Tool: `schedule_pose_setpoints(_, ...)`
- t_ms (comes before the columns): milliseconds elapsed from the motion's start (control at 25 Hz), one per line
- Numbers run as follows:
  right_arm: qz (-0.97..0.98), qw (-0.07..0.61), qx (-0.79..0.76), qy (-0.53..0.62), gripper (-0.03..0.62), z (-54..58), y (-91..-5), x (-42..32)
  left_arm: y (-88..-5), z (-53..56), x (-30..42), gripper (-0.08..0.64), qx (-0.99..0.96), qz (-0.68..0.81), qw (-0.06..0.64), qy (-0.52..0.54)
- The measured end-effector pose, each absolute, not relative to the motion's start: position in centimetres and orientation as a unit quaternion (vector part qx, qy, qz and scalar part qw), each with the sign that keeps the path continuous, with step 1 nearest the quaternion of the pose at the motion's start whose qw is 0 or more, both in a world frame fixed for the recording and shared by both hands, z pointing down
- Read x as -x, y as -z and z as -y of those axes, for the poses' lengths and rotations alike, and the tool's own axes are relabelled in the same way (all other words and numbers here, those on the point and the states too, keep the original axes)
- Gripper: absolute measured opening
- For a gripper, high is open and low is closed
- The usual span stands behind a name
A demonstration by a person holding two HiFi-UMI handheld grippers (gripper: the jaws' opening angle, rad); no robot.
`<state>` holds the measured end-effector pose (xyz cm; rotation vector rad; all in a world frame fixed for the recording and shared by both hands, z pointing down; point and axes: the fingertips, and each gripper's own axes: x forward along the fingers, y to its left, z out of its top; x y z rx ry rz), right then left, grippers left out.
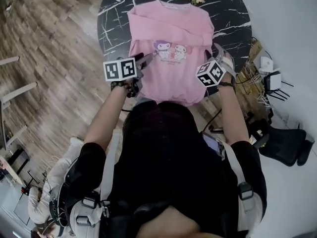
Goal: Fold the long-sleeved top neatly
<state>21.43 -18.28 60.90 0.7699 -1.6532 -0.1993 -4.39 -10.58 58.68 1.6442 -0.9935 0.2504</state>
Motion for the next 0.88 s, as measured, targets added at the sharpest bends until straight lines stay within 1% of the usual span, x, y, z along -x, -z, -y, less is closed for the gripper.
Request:
schedule_pose_setpoints(120, 0.714, 0.605, -0.350, 0.043, 0.196, 16.7, -61.7, -22.1, -58.6, 10.4, 5.8, 0.207, -0.705, 0.422, 0.561, -0.106)
schedule_pose_setpoints(320, 0.698, 0.574, -0.423, -0.067, 0.196, 13.9, -61.0, -23.5, -58.2, 10.1, 9.8, 0.202, -0.719, 0.416, 0.544, -0.122)
schedule_pose_setpoints(440, 0.692, 0.541, -0.460, -0.129, 0.195, 11.1, -60.7, -23.2, -58.9, 9.0, 11.4, 0.199, -0.724, 0.408, 0.537, -0.143)
schedule_pose_setpoints(520, 0.697, 0.509, -0.479, -0.162, 0.193, 8.9, -60.5, -22.5, -59.1, 7.7, 11.8, 0.199, -0.739, 0.400, 0.520, -0.155)
schedule_pose_setpoints(600, 0.706, 0.480, -0.489, -0.181, 0.189, 6.8, -60.6, -21.7, -58.9, 6.1, 11.9, 0.199, -0.762, 0.389, 0.493, -0.160)
schedule_pose_setpoints(680, 0.711, 0.468, -0.489, -0.189, 0.187, 4.4, -60.9, -21.4, -58.7, 3.8, 11.5, 0.199, -0.780, 0.372, 0.476, -0.164)
schedule_pose_setpoints(880, 0.719, 0.461, -0.481, -0.199, 0.184, 0.1, -60.3, -22.5, -59.1, -2.3, 11.2, 0.199, -0.773, 0.381, 0.479, -0.168)
